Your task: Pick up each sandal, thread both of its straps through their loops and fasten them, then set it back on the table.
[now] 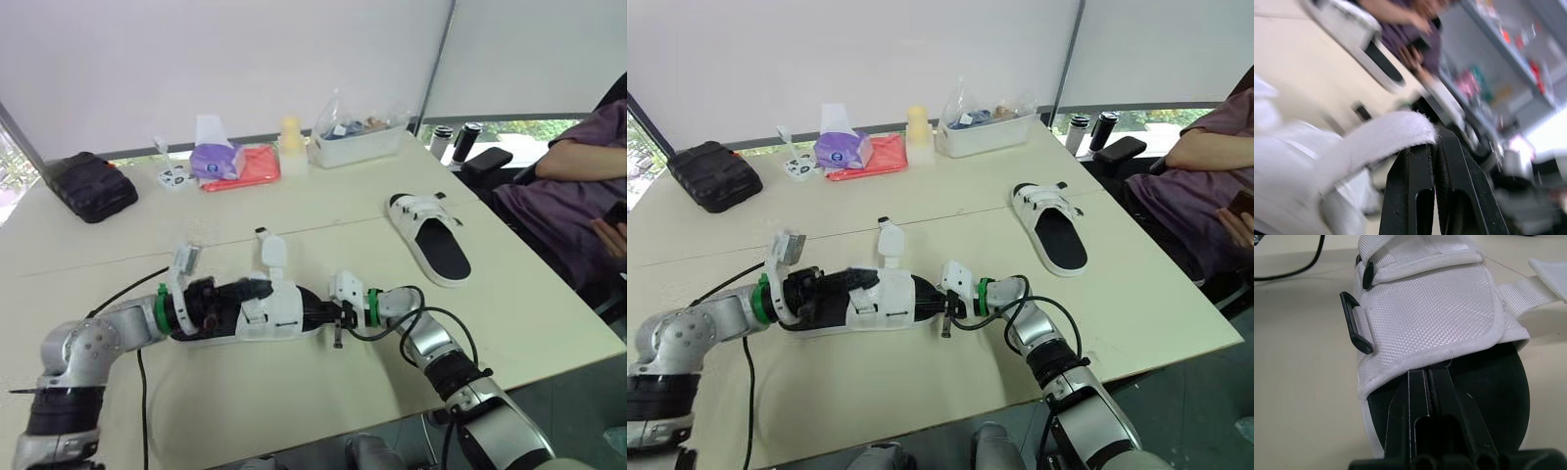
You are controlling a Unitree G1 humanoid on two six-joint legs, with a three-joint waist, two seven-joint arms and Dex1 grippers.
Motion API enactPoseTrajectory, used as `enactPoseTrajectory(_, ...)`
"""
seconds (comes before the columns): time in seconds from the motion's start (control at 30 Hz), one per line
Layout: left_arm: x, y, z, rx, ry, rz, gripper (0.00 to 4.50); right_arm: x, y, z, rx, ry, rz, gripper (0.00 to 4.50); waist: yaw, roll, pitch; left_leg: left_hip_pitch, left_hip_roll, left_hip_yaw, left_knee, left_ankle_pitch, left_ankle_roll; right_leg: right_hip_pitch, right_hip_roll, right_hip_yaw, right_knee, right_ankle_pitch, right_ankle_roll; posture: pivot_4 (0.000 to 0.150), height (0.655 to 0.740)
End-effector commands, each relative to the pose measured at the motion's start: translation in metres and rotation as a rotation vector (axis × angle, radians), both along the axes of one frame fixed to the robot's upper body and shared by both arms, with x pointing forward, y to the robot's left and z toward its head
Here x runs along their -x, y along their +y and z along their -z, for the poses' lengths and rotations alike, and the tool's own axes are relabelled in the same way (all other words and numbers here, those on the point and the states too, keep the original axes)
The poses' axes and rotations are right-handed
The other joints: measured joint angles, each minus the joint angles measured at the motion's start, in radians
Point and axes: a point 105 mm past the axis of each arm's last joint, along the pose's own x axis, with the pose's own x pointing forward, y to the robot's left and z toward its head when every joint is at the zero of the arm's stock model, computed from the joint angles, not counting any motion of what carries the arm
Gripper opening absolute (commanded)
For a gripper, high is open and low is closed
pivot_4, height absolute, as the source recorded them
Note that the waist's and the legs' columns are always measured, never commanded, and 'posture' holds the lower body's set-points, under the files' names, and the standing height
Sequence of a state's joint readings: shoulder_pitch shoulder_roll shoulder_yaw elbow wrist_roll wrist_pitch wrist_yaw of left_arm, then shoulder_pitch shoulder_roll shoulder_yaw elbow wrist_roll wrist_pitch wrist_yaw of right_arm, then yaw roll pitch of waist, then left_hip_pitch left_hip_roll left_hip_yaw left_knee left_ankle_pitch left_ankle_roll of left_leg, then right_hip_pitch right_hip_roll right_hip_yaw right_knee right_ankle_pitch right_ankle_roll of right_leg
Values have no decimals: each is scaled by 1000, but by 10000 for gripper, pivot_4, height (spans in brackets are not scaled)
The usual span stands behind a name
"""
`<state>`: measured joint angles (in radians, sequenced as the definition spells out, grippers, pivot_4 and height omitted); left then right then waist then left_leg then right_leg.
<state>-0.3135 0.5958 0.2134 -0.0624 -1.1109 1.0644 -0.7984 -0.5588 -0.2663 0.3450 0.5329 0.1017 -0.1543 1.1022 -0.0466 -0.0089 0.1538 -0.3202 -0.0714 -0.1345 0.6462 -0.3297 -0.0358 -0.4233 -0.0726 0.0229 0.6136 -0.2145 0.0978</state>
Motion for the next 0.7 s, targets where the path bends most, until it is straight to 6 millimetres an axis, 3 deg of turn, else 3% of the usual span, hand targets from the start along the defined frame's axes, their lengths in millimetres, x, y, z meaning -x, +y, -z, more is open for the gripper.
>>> enactPoseTrajectory(0.03,-10,4,-4,-2,-4,-44,9600,18,-15,57,182,165,17,0,2,0,0,0,0,0,0,0,0,0,0,0,0,0,0,1500,7400)
enactPoseTrajectory(0.2,-20,15,-19,20,-75,-102,33505,18,-17,57,185,163,21,0,2,0,0,0,0,0,0,1,-2,0,0,0,0,0,0,1500,7400)
enactPoseTrajectory(0.43,-45,43,-60,-85,-290,-250,33505,18,-17,57,188,164,20,0,2,0,0,0,0,0,0,2,-3,0,0,0,0,0,0,1500,7400)
enactPoseTrajectory(0.57,-56,47,-37,-303,-363,-281,33505,18,-15,58,190,165,12,0,2,0,-1,0,0,0,-1,2,-4,0,0,0,0,0,0,1500,7400)
enactPoseTrajectory(0.7,-57,42,-26,-327,-366,-256,33505,17,-13,57,187,164,13,0,2,0,0,0,0,0,-1,2,-4,0,0,0,0,0,0,1500,7400)
